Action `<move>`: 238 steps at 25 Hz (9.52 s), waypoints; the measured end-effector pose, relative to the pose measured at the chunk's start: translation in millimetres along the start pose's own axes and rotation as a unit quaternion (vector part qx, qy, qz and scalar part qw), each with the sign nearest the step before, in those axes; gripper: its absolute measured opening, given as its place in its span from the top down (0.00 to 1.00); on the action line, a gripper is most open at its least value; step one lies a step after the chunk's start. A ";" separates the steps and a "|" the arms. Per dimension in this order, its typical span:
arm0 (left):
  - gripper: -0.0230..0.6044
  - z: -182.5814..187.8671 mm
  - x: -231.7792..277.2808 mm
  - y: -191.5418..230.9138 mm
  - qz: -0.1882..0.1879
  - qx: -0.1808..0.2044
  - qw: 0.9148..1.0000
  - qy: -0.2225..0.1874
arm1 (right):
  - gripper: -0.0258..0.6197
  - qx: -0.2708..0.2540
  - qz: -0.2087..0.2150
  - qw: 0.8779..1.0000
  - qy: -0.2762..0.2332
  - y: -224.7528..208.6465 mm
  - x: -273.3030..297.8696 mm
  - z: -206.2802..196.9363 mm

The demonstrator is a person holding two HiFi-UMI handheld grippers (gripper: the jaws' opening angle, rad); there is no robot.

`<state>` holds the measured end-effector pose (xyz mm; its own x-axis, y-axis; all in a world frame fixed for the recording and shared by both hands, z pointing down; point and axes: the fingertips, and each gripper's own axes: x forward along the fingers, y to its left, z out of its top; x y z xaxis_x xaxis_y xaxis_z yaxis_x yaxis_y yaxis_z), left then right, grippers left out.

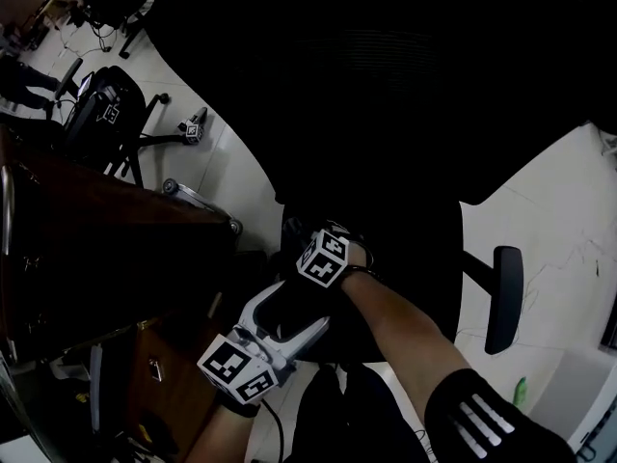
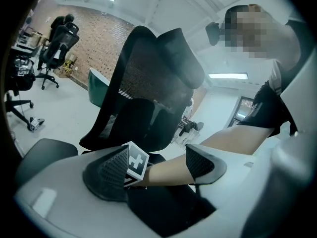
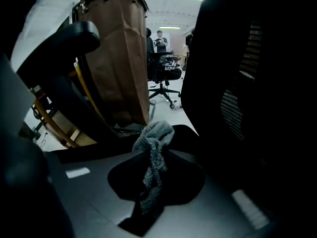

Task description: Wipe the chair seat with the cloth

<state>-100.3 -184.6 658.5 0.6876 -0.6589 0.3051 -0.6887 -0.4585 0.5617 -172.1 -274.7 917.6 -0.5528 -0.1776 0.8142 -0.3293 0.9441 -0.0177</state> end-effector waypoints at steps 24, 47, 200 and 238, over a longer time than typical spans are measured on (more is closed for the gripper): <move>0.35 -25.2 63.3 -66.8 -0.081 0.005 0.995 0.048 | 0.89 0.130 -0.158 0.967 0.149 -117.8 -175.8 -262.5; 0.35 -35.0 -33.0 -27.9 -0.010 -0.005 0.999 0.036 | 0.89 0.097 -0.002 0.995 0.015 37.1 -64.6 -52.5; 0.35 -24.5 -225.0 -273.6 -0.107 0.072 0.990 0.061 | 0.89 0.293 -0.024 0.912 -0.287 258.7 -515.2 1.9; 0.36 -74.2 -356.6 -446.8 -0.123 0.102 0.987 -0.026 | 0.89 0.201 -0.064 0.908 -0.362 464.1 -694.9 -42.7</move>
<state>-20.7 299.5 355.8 0.8304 -0.5403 0.1360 -0.5384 -0.7154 0.4453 92.0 298.7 368.4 -0.8006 -0.5524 0.2322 -0.5989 0.7508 -0.2787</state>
